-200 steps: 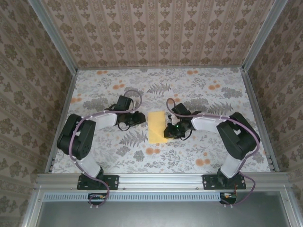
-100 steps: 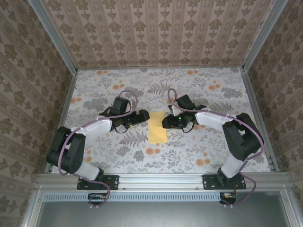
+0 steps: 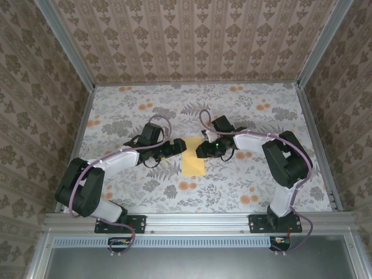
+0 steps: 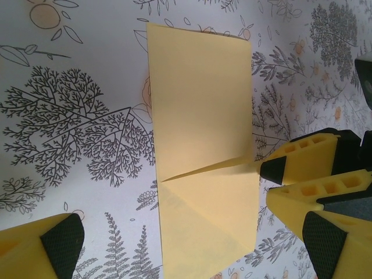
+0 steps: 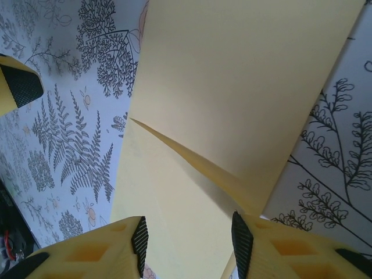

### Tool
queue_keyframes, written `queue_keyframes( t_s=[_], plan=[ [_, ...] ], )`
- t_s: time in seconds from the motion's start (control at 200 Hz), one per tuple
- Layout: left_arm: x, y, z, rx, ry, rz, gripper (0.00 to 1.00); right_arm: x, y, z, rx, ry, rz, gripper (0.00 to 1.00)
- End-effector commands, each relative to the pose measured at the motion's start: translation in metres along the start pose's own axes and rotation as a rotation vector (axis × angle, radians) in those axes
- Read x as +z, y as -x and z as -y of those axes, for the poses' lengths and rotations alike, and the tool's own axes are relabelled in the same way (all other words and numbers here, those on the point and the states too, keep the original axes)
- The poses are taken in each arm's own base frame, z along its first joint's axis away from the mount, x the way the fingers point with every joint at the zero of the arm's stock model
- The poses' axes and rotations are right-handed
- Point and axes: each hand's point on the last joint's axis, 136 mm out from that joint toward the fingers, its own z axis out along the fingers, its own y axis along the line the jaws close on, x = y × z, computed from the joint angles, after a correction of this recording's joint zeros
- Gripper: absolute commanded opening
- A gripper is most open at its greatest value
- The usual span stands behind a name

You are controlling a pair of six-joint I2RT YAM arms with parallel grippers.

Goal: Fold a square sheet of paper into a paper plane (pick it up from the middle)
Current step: Fold the triangle a second time at the center of the table.

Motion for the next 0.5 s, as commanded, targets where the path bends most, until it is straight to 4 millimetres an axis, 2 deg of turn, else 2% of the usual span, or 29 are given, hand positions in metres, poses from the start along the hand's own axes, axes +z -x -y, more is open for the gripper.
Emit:
queue_keyframes(
  t_s=[0.0, 0.29, 0.495],
  plan=[
    [0.0042, -0.0038, 0.0000, -0.019, -0.009, -0.005, 1.00, 0.0014, 0.0123, 0.0073, -0.012, -0.024, 0.026, 0.48],
    [0.0081, -0.0060, 0.0057, -0.019, -0.034, -0.019, 1.00, 0.0104, 0.0124, 0.0061, -0.002, 0.011, 0.003, 0.44],
    [0.0128, -0.0079, 0.0074, -0.022, -0.038, -0.033, 1.00, 0.0093, 0.0153, 0.0123, 0.004, -0.026, 0.021, 0.48]
  ],
)
